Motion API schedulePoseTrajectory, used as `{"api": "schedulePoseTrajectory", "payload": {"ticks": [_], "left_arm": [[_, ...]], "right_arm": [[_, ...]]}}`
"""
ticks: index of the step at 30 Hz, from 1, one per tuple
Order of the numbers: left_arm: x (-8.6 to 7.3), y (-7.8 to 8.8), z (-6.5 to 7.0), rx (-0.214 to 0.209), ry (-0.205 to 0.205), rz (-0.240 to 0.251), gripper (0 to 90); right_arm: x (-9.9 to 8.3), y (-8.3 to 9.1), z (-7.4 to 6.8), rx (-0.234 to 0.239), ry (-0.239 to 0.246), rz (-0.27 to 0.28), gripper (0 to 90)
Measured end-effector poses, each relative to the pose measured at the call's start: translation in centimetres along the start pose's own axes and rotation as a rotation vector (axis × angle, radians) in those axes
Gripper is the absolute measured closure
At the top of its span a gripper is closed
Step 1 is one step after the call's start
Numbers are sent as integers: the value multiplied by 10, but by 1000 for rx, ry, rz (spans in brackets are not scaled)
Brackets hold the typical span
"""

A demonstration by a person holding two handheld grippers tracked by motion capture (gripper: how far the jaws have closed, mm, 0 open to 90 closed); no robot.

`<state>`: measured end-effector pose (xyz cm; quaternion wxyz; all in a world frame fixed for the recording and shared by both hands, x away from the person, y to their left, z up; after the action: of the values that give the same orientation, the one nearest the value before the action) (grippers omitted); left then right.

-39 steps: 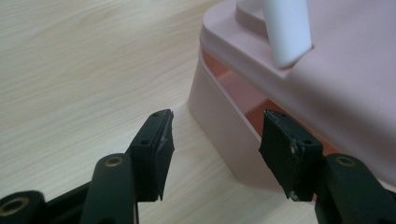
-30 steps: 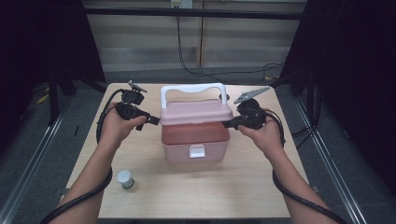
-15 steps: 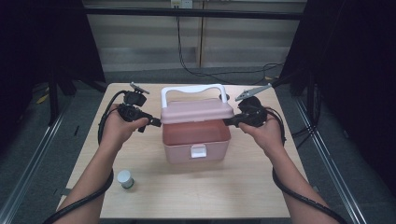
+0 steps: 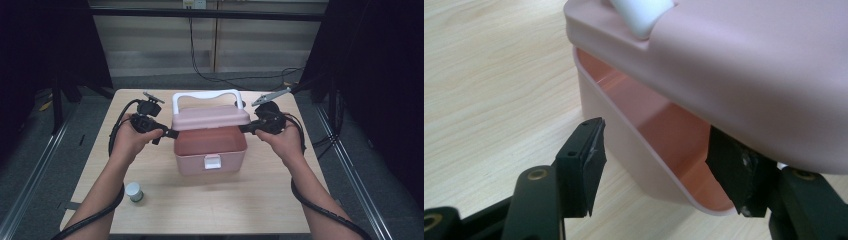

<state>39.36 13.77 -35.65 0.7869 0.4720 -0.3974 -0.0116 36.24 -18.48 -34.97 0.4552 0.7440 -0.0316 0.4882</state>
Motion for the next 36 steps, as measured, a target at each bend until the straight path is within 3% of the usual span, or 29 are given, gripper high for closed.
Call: {"api": "schedulePoseTrajectory", "payload": {"ticks": [8, 17, 26, 36], "left_arm": [[3, 3, 0, 0, -3, 9, 398], [7, 5, 1, 17, 3, 27, 398], [11, 6, 3, 22, -2, 34, 399], [15, 8, 3, 14, -6, 49, 400]], "right_arm": [[-3, -1, 2, -2, -9, 7, 878], [-21, -2, 9, -10, -32, -7, 843], [-30, -8, 11, -30, -49, -23, 729], [-35, -15, 11, -57, -53, -59, 680]]}}
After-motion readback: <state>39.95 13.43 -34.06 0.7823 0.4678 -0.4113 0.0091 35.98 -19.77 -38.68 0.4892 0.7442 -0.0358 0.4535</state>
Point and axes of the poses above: each handheld gripper's, and its own axes: y roughly backward along the jaws, x roughly out of its top, z roughly to its right, the point moved 2 cm from there along -y, roughly forward along the jaws, and after that the axes turned 4 degrees about z, right-handed, at the moved point
